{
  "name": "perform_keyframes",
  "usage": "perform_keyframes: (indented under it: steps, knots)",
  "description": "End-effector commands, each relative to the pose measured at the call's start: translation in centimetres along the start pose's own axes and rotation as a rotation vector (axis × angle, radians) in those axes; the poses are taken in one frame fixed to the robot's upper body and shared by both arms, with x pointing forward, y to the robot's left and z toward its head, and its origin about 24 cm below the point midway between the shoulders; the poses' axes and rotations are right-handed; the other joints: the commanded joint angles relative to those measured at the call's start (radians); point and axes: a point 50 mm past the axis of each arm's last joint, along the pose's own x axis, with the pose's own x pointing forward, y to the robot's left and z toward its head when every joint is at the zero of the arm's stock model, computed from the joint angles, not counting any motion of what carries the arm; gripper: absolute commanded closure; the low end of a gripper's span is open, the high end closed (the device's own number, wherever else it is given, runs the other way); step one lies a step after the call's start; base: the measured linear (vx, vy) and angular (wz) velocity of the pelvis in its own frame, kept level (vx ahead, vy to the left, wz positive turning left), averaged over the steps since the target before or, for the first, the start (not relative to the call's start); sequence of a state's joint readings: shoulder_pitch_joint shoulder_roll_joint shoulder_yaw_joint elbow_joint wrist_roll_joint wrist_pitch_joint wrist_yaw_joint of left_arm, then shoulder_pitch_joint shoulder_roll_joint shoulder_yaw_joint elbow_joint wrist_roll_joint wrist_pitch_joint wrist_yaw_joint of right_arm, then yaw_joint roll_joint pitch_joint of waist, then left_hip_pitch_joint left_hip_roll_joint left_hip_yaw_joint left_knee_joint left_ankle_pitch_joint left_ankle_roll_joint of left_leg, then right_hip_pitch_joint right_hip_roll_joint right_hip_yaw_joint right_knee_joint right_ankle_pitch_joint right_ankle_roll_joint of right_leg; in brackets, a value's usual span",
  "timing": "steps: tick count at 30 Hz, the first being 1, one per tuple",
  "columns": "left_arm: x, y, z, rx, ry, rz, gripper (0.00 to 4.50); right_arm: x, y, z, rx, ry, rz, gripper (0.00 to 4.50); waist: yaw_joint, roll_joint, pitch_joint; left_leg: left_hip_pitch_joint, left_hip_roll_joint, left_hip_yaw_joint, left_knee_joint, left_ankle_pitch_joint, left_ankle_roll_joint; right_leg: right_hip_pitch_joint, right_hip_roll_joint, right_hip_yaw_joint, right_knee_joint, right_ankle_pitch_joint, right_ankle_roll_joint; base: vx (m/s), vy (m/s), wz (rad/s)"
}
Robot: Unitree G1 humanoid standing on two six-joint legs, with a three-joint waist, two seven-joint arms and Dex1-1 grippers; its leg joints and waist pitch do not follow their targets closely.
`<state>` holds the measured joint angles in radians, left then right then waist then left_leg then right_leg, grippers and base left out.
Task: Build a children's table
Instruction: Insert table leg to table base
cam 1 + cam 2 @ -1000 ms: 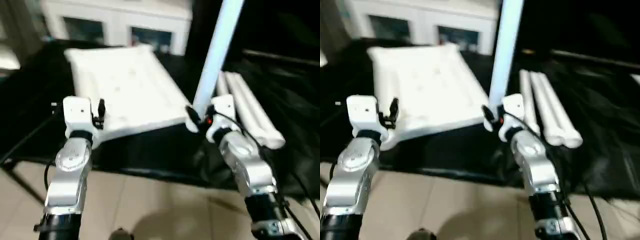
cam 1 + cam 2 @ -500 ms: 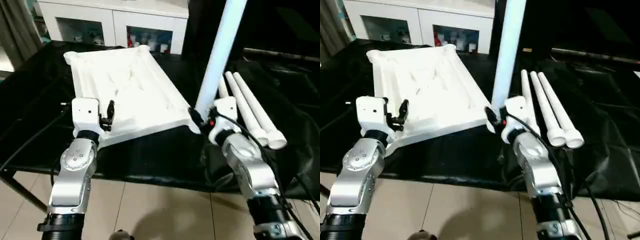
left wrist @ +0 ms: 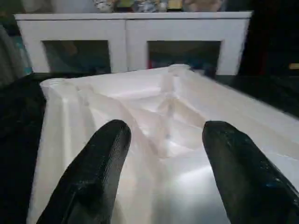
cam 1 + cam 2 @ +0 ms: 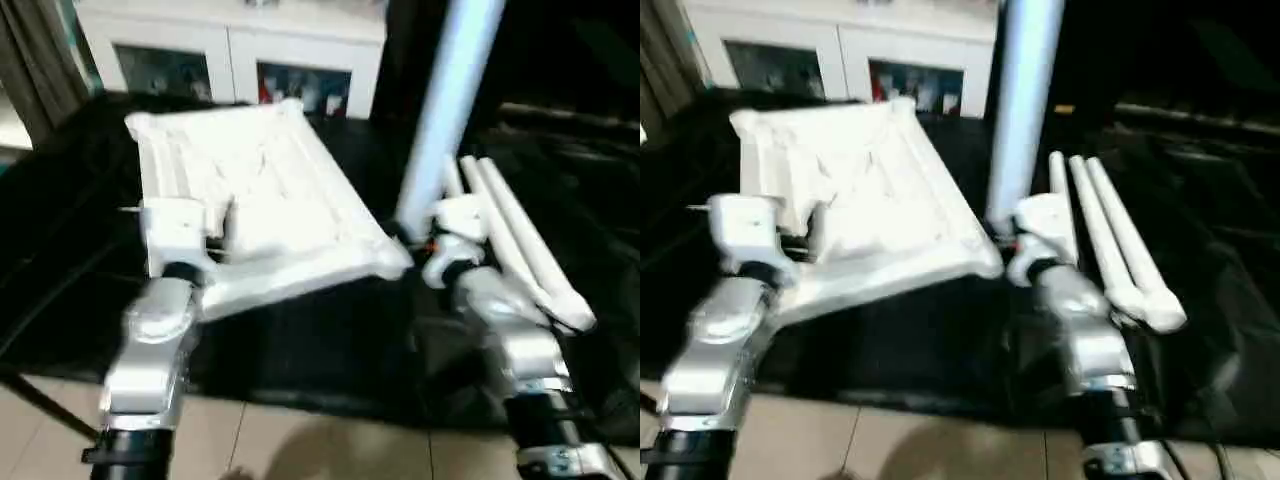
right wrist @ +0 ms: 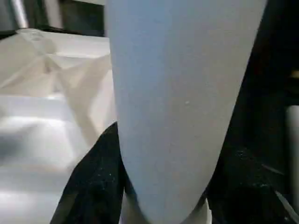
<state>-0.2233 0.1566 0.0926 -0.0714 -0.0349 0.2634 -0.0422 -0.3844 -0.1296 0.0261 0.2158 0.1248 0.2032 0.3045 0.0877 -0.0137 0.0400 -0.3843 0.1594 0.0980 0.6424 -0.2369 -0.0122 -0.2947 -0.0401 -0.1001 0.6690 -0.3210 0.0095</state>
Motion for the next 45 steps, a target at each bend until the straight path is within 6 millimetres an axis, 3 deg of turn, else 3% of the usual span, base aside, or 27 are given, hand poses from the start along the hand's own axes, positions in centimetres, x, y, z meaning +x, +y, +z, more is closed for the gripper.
perform_keyframes:
  steps: [1, 3, 4, 5, 6, 7, 8, 9, 10, 11, 12, 14, 15, 18, 20, 22, 28, 29, 30, 32, 34, 35, 36, 38, 41, 42, 45]
  knots:
    - [0.0, -0.4, 0.3, 0.003, -0.007, -0.024, 1.5, -0.1, -0.4, 0.7, -0.015, -0.03, -0.004, 2.6, -0.036, 0.036, -0.089, 0.195, 0.156, -0.158, -0.059, 0.636, 0.497, -0.162, -0.04, 0.022, 0.09, -0.068, 0.065, 0.173, -0.057, -0.24]
    - [0.1, -0.4, 0.3, 0.006, -0.007, -0.027, 1.5, -0.2, -0.4, 0.7, -0.016, -0.031, -0.005, 2.6, -0.032, 0.018, -0.087, 0.176, 0.134, -0.125, -0.07, 0.641, 0.481, -0.178, -0.047, 0.037, 0.093, 0.017, 0.105, 0.135, -0.052, -0.22]
    - [0.1, -0.4, 0.3, 0.007, -0.008, -0.027, 1.5, -0.2, -0.4, 0.7, -0.016, -0.031, -0.005, 2.6, -0.022, -0.001, -0.068, 0.135, 0.099, -0.06, -0.088, 0.459, 0.442, -0.174, -0.048, 0.051, 0.056, 0.116, 0.071, 0.064, -0.042, -0.11]
    - [0.1, -0.4, 0.4, 0.006, -0.009, -0.034, 1.5, -0.2, -0.5, 0.8, -0.016, -0.035, -0.007, 2.6, -0.022, -0.044, -0.056, 0.104, 0.027, -0.009, -0.08, 0.157, 0.349, -0.12, -0.071, 0.09, -0.059, 0.201, 0.001, 0.064, -0.042, -0.11]
    - [0.1, -0.4, 0.4, 0.007, -0.014, -0.037, 1.5, -0.2, -0.5, 0.8, -0.014, -0.036, -0.008, 2.6, 0.012, -0.102, -0.049, 0.035, -0.067, 0.045, -0.019, -0.114, 0.217, -0.026, -0.126, 0.176, -0.152, -0.089, 0.033, 0.053, -0.083, 0.02]
    - [0.0, -0.6, 0.3, -0.008, -0.004, -0.071, 1.5, -0.2, -0.5, 0.9, -0.009, -0.041, -0.009, 2.6, 0.036, -0.084, -0.055, 0.015, -0.072, 0.029, 0.036, -0.13, 0.179, 0.017, -0.188, 0.219, -0.163, -0.185, -0.011, 0.068, -0.106, 0.05]
    - [0.0, -0.7, 0.2, -0.016, 0.004, -0.092, 1.5, -0.2, -0.5, 0.9, -0.005, -0.044, -0.009, 2.6, 0.046, -0.069, -0.053, -0.007, -0.039, -0.006, 0.045, -0.035, 0.092, 0.034, -0.213, 0.22, -0.156, -0.214, -0.089, 0.068, -0.106, 0.05]
    - [-0.2, -1.0, 0.1, -0.015, 0.001, -0.167, 1.5, -0.2, -0.6, 0.9, 0.0, -0.045, -0.008, 2.6, 0.045, -0.067, -0.048, -0.015, -0.028, -0.014, 0.035, 0.023, 0.051, 0.035, -0.207, 0.207, -0.145, -0.152, -0.119, 0.067, -0.057, -0.08]
    - [-0.4, -1.3, -0.1, -0.017, 0.006, -0.228, 1.5, -0.3, -0.5, 0.9, 0.008, -0.048, -0.003, 2.6, 0.036, -0.047, -0.043, -0.016, 0.002, -0.02, -0.019, 0.136, -0.014, 0.016, -0.173, 0.166, -0.113, 0.046, -0.183, 0.0, 0.0, 0.0]
    - [-0.7, -1.6, -0.2, -0.017, 0.011, -0.309, 1.5, -0.3, -0.5, 1.0, 0.018, -0.053, 0.004, 2.6, 0.028, -0.018, -0.044, 0.009, 0.031, -0.017, -0.092, 0.172, -0.026, -0.026, -0.111, 0.112, -0.089, 0.164, -0.175, 0.0, 0.0, 0.0]
    - [-0.8, -1.8, -0.3, -0.021, 0.022, -0.376, 1.33, -0.3, -0.6, 1.1, 0.022, -0.057, 0.008, 2.6, 0.004, -0.011, -0.054, 0.035, 0.042, -0.013, -0.073, 0.223, -0.049, -0.048, -0.077, 0.1, -0.057, 0.293, -0.186, 0.0, 0.0, 0.0]
    - [-0.9, -2.2, -0.4, -0.02, 0.035, -0.455, 1.17, -0.4, -0.7, 1.2, 0.024, -0.059, 0.013, 2.6, 0.0, -0.014, -0.064, 0.043, 0.038, -0.011, -0.064, 0.312, -0.037, -0.045, -0.078, 0.098, -0.05, 0.426, -0.229, 0.0, 0.0, 0.0]
    - [-1.0, -2.4, -0.5, -0.019, 0.045, -0.507, 1.17, -0.4, -0.7, 1.3, 0.029, -0.064, 0.02, 2.6, -0.001, -0.018, -0.063, 0.044, 0.037, -0.006, -0.066, 0.292, -0.031, -0.047, -0.08, 0.098, -0.056, 0.416, -0.24, 0.0, 0.0, 0.0]
    - [-1.1, -3.5, -1.0, 0.01, 0.123, -0.724, 0.93, -0.5, -1.3, 1.6, 0.04, -0.07, 0.043, 2.6, 0.004, -0.023, -0.044, 0.039, 0.047, 0.013, -0.094, -0.015, -0.027, -0.047, -0.097, 0.106, -0.084, 0.164, -0.261, 0.0, 0.0, 0.0]
    - [-0.4, -4.3, -1.4, 0.032, 0.213, -0.823, 0.93, -0.6, -1.6, 1.6, 0.034, -0.043, 0.086, 2.6, 0.003, -0.018, -0.032, 0.051, 0.052, 0.02, -0.109, -0.209, -0.057, -0.059, -0.1, 0.11, -0.104, -0.057, -0.235, -0.051, -0.001, 0.07]
    - [0.2, -5.1, -1.2, 0.003, 0.233, -0.884, 0.93, -0.7, -1.7, 1.5, 0.031, -0.023, 0.118, 2.6, -0.002, -0.021, -0.026, 0.055, 0.055, 0.025, -0.115, -0.309, -0.077, -0.061, -0.108, 0.113, -0.12, -0.206, -0.205, -0.058, -0.011, 0.07]
    - [1.0, -7.5, -2.3, 0.059, 0.42, -1.036, 0.93, -1.6, -1.9, 0.4, -0.016, 0.079, 0.167, 2.6, 0.002, -0.02, -0.035, 0.039, 0.054, 0.033, -0.11, -0.191, -0.067, -0.051, -0.111, 0.117, -0.12, -0.149, -0.188, -0.009, -0.002, 0.01]
    - [1.1, -7.7, -2.5, 0.082, 0.435, -1.037, 0.93, -1.7, -1.9, 0.4, -0.015, 0.078, 0.163, 2.6, 0.005, -0.011, -0.039, 0.037, 0.055, 0.033, -0.109, -0.158, -0.062, -0.048, -0.112, 0.118, -0.117, -0.118, -0.187, 0.0, 0.0, 0.0]
    - [1.3, -7.9, -2.8, 0.097, 0.45, -1.036, 0.93, -1.8, -2.0, 0.3, -0.018, 0.079, 0.158, 2.6, 0.004, -0.019, -0.042, 0.033, 0.054, 0.034, -0.107, -0.12, -0.052, -0.045, -0.108, 0.117, -0.117, -0.072, -0.186, 0.0, 0.0, 0.0]
    - [1.7, -8.6, -3.0, 0.104, 0.478, -1.04, 0.93, -2.3, -2.1, 0.3, -0.022, 0.085, 0.142, 2.6, 0.003, -0.003, -0.048, 0.031, 0.054, 0.034, -0.102, -0.062, -0.044, -0.042, -0.107, 0.115, -0.107, 0.034, -0.211, 0.0, 0.0, 0.0]
    - [1.8, -8.7, -3.0, 0.104, 0.485, -1.042, 0.93, -2.4, -2.2, 0.3, -0.023, 0.088, 0.133, 2.6, 0.005, -0.013, -0.052, 0.027, 0.053, 0.036, -0.098, -0.021, -0.027, -0.034, -0.106, 0.113, -0.098, 0.12, -0.239, 0.0, 0.0, 0.0]
    - [1.8, -8.8, -3.0, 0.106, 0.492, -1.045, 0.93, -2.5, -2.3, 0.2, -0.025, 0.089, 0.131, 2.6, 0.006, 0.002, -0.053, 0.026, 0.053, 0.034, -0.096, -0.01, -0.024, -0.035, -0.107, 0.113, -0.094, 0.145, -0.249, 0.0, 0.0, 0.0]
    - [1.8, -8.9, -3.0, 0.109, 0.5, -1.049, 1.09, -2.5, -2.3, 0.2, -0.025, 0.091, 0.131, 2.6, 0.003, -0.007, -0.054, 0.023, 0.052, 0.036, -0.094, 0.007, -0.008, -0.032, -0.105, 0.111, -0.092, 0.187, -0.27, 0.0, 0.0, 0.0]
    - [2.0, -9.0, -3.1, 0.131, 0.524, -1.037, 1.29, -2.7, -2.5, 0.2, -0.033, 0.097, 0.121, 2.6, 0.004, 0.006, -0.051, 0.027, 0.053, 0.039, -0.092, -0.002, 0.002, -0.039, -0.102, 0.109, -0.098, 0.174, -0.281, 0.0, 0.0, 0.0]
    - [2.6, -9.1, -3.2, 0.144, 0.548, -0.997, 1.56, -2.9, -2.5, 0.2, -0.042, 0.101, 0.114, 2.6, 0.002, 0.006, -0.047, 0.026, 0.055, 0.039, -0.096, -0.047, -0.002, -0.036, -0.103, 0.109, -0.104, 0.103, -0.28, 0.0, 0.0, 0.0]
    - [2.7, -9.0, -3.2, 0.151, 0.554, -0.999, 1.56, -2.9, -2.5, 0.2, -0.042, 0.101, 0.113, 2.6, 0.003, 0.014, -0.047, 0.027, 0.056, 0.038, -0.096, -0.057, -0.008, -0.037, -0.105, 0.109, -0.105, 0.077, -0.276, 0.0, 0.0, 0.0]
    - [2.7, -8.8, -3.1, 0.17, 0.573, -1.011, 1.74, -3.0, -2.4, 0.2, -0.044, 0.104, 0.107, 2.6, 0.0, 0.011, -0.044, 0.027, 0.057, 0.038, -0.1, -0.08, -0.016, -0.038, -0.105, 0.109, -0.112, 0.025, -0.262, 0.0, 0.0, 0.0]
